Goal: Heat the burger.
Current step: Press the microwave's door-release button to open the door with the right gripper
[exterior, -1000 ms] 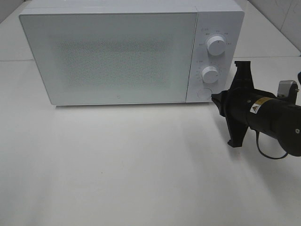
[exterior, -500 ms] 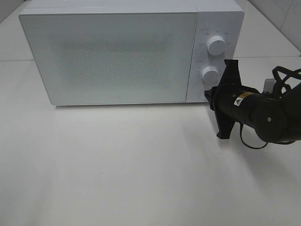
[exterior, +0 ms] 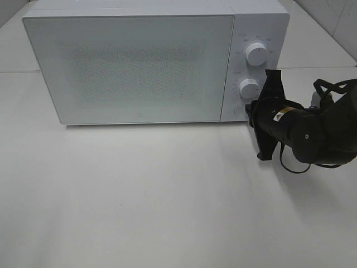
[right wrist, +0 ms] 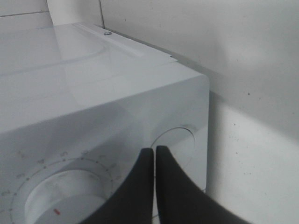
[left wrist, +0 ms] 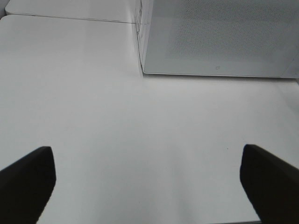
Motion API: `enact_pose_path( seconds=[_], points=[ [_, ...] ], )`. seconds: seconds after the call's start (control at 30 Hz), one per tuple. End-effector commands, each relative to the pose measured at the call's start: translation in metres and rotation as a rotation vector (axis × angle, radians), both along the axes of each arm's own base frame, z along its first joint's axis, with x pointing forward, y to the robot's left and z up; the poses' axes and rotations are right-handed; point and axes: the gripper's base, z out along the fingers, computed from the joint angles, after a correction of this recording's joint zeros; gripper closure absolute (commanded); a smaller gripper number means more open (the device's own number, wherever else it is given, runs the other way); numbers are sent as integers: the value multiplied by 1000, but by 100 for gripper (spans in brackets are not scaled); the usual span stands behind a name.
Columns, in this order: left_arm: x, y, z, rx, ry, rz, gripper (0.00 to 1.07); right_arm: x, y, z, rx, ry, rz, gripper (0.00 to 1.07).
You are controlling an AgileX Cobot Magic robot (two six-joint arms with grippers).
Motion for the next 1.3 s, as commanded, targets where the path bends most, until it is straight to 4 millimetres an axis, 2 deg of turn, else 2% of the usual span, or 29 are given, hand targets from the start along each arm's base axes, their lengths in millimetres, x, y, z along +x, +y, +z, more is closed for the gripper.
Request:
enact_pose_path(
  seconds=[0.03, 0.2, 0.73, 1.3],
  points=[
    [-1, -1, -1, -11, -11, 3, 7, 3, -1, 1, -24, -13, 2, 106],
    [-1, -1, -1, -11, -11, 3, 7, 7, 0, -7, -23, -2, -6, 106],
    [-1, -1, -1, -11, -11, 3, 7, 17, 2, -8, -42, -88, -12, 106],
    [-1, -1, -1, -11, -11, 3, 7, 36, 0, 6, -51, -277, -94, 106]
  ],
)
